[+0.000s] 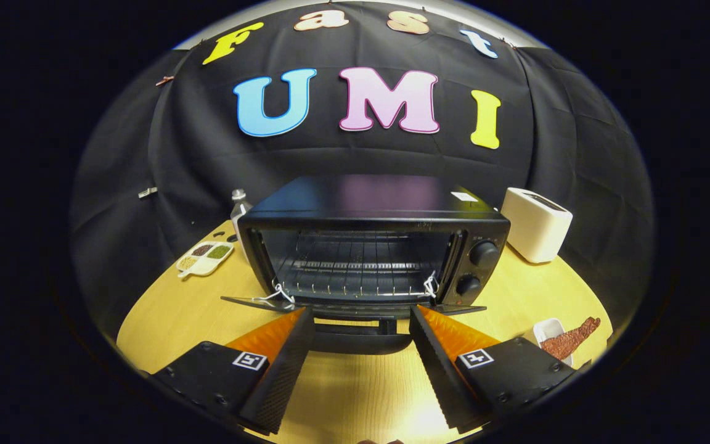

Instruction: Open the toaster oven, put the food inside, and close the toaster oven door.

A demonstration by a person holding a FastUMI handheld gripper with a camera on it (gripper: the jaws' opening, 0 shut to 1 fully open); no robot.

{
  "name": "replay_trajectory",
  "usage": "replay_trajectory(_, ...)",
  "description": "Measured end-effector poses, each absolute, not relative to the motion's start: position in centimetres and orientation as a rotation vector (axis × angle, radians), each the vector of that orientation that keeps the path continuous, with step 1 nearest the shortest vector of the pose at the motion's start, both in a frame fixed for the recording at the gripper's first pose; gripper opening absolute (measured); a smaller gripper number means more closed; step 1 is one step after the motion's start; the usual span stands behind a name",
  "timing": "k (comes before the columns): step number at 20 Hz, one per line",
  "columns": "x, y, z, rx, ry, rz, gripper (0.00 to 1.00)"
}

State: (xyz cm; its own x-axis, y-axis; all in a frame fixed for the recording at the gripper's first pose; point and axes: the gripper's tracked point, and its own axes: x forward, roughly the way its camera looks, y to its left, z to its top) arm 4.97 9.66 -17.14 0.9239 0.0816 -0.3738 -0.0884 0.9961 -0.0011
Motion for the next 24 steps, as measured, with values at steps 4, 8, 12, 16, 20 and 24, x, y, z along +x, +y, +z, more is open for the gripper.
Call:
replay_trajectory(4,2.6,9.5,-20.7,-0.061,0.466,0.118,0.96)
replay_trajectory(8,1.2,8.7,-24.5,-0.047,0.576,0.118,0.97)
replay_trajectory(12,0.7,8.5,-23.8,-0.075,0.56,0.143,0.97)
replay_trajectory(16,-0.5,7.4,-20.3,-0.106,0.503,0.194,0.97)
replay_trajectory(20,-1.0,4.6,-16.0,-0.084,0.457,0.203,0.97)
replay_trajectory(24,-1.1,0.9,-12.3,-0.044,0.423,0.21,0.97)
